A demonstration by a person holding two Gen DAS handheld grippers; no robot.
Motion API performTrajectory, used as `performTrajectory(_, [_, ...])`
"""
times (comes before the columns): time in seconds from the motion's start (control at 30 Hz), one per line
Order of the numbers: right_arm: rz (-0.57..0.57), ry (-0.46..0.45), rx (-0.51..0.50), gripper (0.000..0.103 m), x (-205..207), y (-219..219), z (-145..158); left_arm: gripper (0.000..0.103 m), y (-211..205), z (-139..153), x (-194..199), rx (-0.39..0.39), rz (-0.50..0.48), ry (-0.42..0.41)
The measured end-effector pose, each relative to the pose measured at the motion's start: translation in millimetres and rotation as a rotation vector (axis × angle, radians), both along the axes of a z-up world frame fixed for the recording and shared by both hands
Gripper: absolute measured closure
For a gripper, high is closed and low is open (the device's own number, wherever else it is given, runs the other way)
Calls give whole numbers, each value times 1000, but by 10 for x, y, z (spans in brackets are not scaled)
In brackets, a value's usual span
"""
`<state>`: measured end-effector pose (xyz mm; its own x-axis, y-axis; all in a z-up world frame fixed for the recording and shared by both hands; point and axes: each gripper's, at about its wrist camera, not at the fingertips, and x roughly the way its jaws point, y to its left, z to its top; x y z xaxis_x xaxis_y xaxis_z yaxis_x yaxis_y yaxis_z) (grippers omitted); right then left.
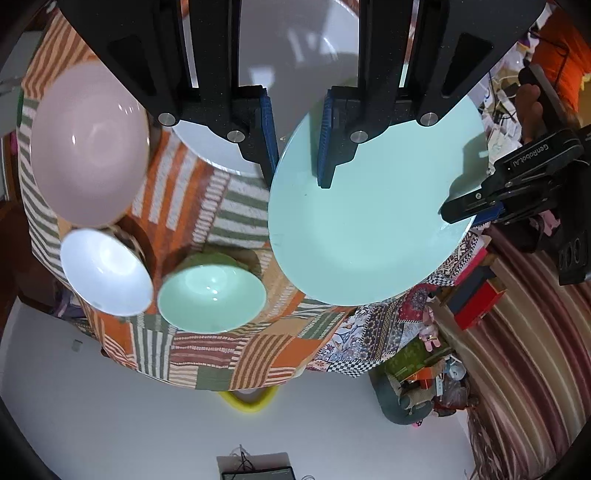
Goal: Organize plates and bowls
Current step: 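Carry the mint green plate over the white plate and lower it on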
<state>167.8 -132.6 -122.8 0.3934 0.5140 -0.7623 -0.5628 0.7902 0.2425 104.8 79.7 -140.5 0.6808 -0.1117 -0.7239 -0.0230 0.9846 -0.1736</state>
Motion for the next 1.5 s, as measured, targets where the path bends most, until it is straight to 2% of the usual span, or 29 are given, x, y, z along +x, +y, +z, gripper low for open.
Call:
performTrajectory(0.57, [-47, 34, 8, 84, -303, -471, -163, 75, -517, -162, -206, 21, -49, 46])
performTrajectory(1.5, [-130, 170, -22, 84, -348, -873, -652, 74, -931, -758, 77, 24, -144, 198])
